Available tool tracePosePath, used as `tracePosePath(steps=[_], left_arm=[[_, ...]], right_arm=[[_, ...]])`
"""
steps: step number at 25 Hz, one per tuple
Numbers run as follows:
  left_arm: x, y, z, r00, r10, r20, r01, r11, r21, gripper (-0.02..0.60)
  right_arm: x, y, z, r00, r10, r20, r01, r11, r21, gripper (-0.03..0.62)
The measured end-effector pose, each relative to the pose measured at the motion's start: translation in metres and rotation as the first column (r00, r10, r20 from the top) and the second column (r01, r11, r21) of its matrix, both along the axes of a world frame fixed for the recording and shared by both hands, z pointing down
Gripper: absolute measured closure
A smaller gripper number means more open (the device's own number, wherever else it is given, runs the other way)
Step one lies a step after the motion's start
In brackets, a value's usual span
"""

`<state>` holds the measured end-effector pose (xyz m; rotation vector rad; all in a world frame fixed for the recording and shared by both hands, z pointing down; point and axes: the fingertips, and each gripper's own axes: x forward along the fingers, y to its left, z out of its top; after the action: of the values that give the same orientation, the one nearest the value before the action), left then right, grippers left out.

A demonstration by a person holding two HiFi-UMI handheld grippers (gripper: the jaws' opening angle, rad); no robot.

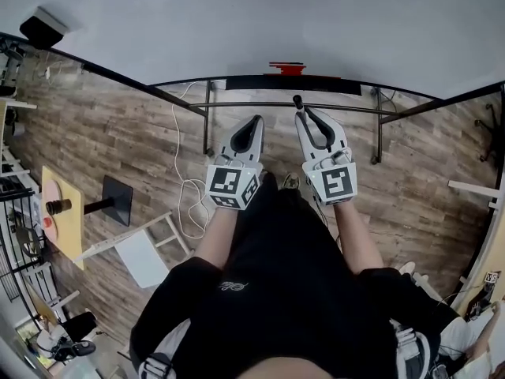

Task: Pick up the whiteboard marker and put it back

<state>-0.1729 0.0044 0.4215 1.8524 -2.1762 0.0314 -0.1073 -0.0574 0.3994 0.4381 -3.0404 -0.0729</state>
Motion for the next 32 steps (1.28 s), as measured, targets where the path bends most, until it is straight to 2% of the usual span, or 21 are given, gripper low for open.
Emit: tracePosePath(steps=[5, 8, 11, 14, 17, 18, 19, 22, 27, 29, 32], left_arm=[[0.019, 0.003, -0.004, 0.999, 0.043, -0.004, -0.043, 0.999, -0.019, 0.574], [0.032, -0.008, -0.010, 0.995, 0.100, -0.002, -0.100, 0.995, -0.009, 0.574], [0.046, -0.020, -0.020, 0.981, 0.192, 0.000, -0.192, 0.981, 0.031, 0.574], [0.061, -0.024, -0.031, 0.956, 0.295, -0.010, -0.293, 0.952, 0.087, 0.573], [0.078, -0.032, -0.035, 0.907, 0.420, -0.039, -0.414, 0.904, 0.103, 0.569], [0.083, -0.035, -0.036, 0.889, 0.456, -0.040, -0.451, 0.887, 0.098, 0.546], [0.087, -0.036, -0.037, 0.873, 0.485, -0.040, -0.480, 0.872, 0.096, 0.480], [0.091, -0.037, -0.046, 0.839, 0.540, -0.065, -0.529, 0.838, 0.133, 0.433], [0.090, -0.031, -0.050, 0.786, 0.608, -0.109, -0.586, 0.790, 0.180, 0.430], [0.086, -0.025, -0.050, 0.777, 0.617, -0.128, -0.590, 0.784, 0.195, 0.430], [0.079, -0.023, -0.051, 0.778, 0.613, -0.141, -0.581, 0.786, 0.210, 0.430]], right_arm=[[0.020, 0.007, -0.001, 0.999, 0.031, 0.006, -0.031, 0.999, -0.042, 0.539], [0.030, 0.004, -0.004, 0.999, 0.051, 0.008, -0.051, 0.998, 0.023, 0.539], [0.040, 0.001, -0.007, 0.997, 0.081, 0.004, -0.081, 0.993, 0.081, 0.539], [0.051, 0.008, -0.010, 0.996, 0.092, 0.021, -0.093, 0.993, 0.072, 0.539], [0.058, 0.007, -0.011, 0.992, 0.123, 0.013, -0.124, 0.989, 0.077, 0.539], [0.060, 0.007, -0.011, 0.991, 0.131, -0.002, -0.130, 0.987, 0.096, 0.539], [0.060, 0.009, -0.010, 0.990, 0.136, -0.024, -0.132, 0.984, 0.115, 0.539], [0.057, 0.015, -0.005, 0.987, 0.142, -0.071, -0.131, 0.981, 0.140, 0.539], [0.040, 0.027, -0.008, 0.985, 0.140, -0.097, -0.121, 0.977, 0.174, 0.539], [0.032, 0.035, -0.008, 0.985, 0.131, -0.108, -0.110, 0.977, 0.181, 0.539], [0.022, 0.042, -0.009, 0.985, 0.122, -0.118, -0.099, 0.978, 0.185, 0.539]])
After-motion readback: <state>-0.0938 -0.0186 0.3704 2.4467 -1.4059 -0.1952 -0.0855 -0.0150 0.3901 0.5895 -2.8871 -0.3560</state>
